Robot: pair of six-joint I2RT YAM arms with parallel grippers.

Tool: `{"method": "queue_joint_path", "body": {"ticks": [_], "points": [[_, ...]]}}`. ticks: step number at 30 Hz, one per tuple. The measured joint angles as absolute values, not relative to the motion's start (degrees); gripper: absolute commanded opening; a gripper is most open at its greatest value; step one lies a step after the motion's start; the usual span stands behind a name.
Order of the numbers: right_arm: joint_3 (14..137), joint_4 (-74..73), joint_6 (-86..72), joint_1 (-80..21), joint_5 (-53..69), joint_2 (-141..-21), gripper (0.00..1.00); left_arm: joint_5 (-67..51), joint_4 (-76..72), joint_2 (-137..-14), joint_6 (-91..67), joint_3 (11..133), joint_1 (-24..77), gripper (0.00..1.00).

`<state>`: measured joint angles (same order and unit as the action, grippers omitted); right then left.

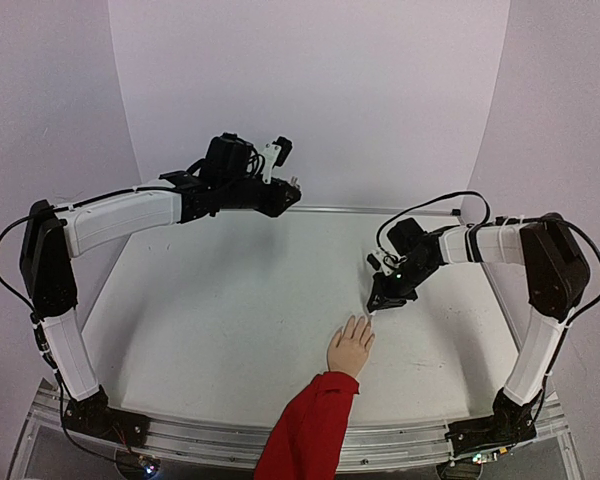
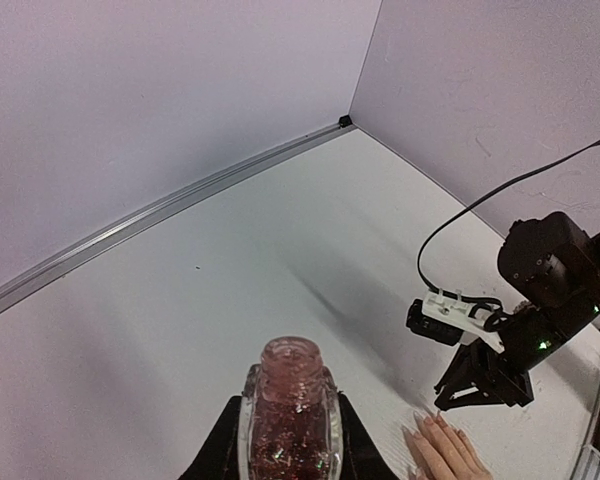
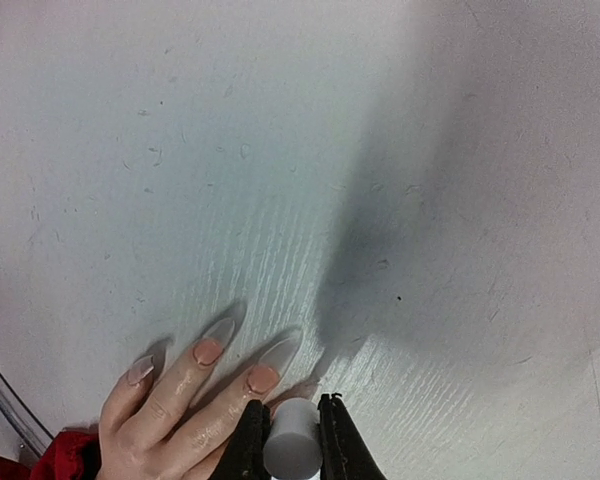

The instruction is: Paint the nails

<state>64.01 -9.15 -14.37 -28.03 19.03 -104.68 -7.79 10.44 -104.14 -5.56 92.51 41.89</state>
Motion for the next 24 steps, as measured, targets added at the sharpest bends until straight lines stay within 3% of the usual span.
{"method": "queue_joint_path", "body": {"ticks": [24], "points": [[65.5, -9.5, -13.7, -28.0, 17.3, -105.9, 0.0, -7.8, 10.4, -104.4, -4.5, 92.5, 41.5, 0.0]]}}
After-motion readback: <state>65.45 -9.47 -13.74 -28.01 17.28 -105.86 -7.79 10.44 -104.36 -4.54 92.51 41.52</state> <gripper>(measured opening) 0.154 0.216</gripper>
